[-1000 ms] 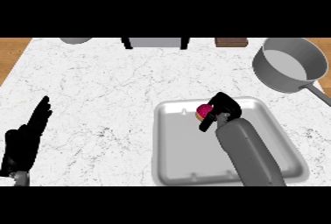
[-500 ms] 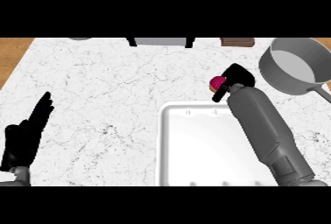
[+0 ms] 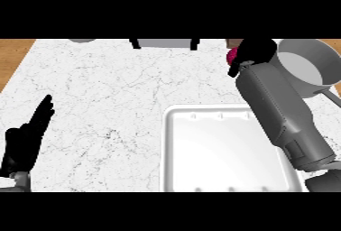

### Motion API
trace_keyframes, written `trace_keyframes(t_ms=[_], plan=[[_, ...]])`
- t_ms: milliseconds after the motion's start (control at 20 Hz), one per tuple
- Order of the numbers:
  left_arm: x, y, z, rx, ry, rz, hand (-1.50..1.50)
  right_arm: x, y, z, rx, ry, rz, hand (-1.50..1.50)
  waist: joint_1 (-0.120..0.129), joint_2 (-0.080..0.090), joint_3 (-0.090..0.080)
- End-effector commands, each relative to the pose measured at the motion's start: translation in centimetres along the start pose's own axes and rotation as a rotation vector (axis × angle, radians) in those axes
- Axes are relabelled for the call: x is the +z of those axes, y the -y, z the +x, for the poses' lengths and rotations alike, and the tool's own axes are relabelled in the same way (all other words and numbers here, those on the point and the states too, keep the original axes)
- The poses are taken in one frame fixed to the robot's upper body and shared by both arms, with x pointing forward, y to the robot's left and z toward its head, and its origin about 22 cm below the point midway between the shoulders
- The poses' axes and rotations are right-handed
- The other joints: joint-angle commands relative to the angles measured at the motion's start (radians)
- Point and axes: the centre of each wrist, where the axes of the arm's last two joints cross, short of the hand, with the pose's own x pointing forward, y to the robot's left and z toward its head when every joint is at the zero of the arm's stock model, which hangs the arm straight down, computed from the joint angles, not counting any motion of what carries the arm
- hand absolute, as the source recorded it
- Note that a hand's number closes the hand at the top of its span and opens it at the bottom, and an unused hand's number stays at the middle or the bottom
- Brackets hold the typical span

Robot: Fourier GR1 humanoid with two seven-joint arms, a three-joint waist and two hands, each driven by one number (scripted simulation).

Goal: Pick the cupcake from the tray and place it in the pot

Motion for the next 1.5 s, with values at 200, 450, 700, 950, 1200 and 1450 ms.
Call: trace_keyframes(t_ms=[200, 450, 700, 950, 1200, 1450], plan=[[1.0, -0.5, -0.6, -0.008, -0.01, 0.004, 0.0, -1.2, 5.9, 0.9, -0.139, -0.077, -0.341, 1.5, -0.005, 0.0, 0.001], [0.1, 0.3, 0.1, 0.0, -0.01, 0.015, 0.0, -3.7, 7.2, -2.2, -0.241, -0.092, -0.413, 1.5, -0.016, 0.001, 0.001], [1.6, -1.1, 0.1, 0.007, -0.022, 0.014, 0.0, -4.7, 9.0, -4.3, -0.294, -0.082, -0.459, 1.5, -0.018, -0.004, 0.001], [1.7, -1.4, -1.6, 0.004, -0.009, 0.012, 0.0, -6.6, 8.4, -8.1, -0.313, -0.099, -0.468, 1.5, -0.026, -0.006, 0.001], [0.3, 1.0, -0.3, -0.005, -0.01, 0.006, 0.0, -10.4, 9.7, -12.5, -0.314, -0.108, -0.467, 1.5, -0.015, 0.002, 0.001], [-0.3, 1.4, -0.7, 0.005, 0.033, -0.009, 0.0, -12.9, 10.0, -16.8, -0.314, -0.118, -0.441, 1.5, 0.009, 0.015, 0.002]])
